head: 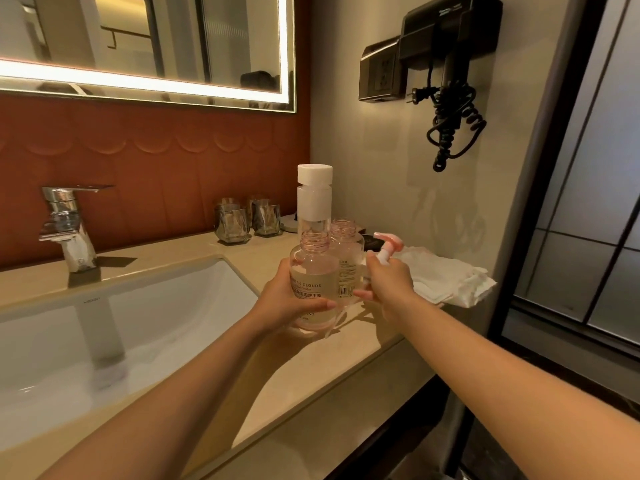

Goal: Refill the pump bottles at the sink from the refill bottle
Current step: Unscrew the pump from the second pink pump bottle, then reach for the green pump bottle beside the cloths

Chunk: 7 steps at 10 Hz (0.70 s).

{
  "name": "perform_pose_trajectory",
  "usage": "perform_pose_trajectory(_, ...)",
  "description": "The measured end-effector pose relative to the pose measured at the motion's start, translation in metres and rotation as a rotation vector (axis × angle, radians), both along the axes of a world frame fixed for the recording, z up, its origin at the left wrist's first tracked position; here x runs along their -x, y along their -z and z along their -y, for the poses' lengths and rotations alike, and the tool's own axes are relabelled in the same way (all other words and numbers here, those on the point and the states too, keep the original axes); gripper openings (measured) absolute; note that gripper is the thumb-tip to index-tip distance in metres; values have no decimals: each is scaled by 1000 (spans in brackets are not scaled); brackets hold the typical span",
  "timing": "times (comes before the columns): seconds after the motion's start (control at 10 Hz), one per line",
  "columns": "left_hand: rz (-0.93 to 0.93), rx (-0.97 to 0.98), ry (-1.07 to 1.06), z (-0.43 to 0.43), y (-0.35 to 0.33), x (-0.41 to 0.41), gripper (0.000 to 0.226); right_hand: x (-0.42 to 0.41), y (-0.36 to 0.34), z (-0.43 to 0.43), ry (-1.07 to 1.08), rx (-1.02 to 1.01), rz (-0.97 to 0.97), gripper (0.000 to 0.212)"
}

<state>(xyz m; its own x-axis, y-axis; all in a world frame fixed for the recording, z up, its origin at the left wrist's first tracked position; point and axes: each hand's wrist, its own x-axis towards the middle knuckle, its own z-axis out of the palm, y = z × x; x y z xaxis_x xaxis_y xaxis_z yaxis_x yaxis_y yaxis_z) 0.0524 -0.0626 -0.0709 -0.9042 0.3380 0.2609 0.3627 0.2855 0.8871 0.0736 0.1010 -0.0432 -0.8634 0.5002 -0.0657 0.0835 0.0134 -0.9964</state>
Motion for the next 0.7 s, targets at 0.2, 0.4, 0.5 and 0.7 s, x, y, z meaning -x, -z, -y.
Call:
perform_pose_trajectory(0.2, 59, -15, 11, -4, -5, 17, 84, 28, 10, 3, 5, -10, 46, 32)
perform_pose_trajectory(0.4, 130, -22, -4, -8, -7, 38, 80, 53, 13, 8, 78, 11, 118, 25)
perform_pose_trajectory(0.5, 132, 5, -4, -9, -8, 43, 80, 56, 13, 4, 83, 125, 112, 29)
perform_pose_trajectory(0.7, 144, 18, -22, -3, -4, 39, 96, 44, 7, -1, -88, 76, 62, 40)
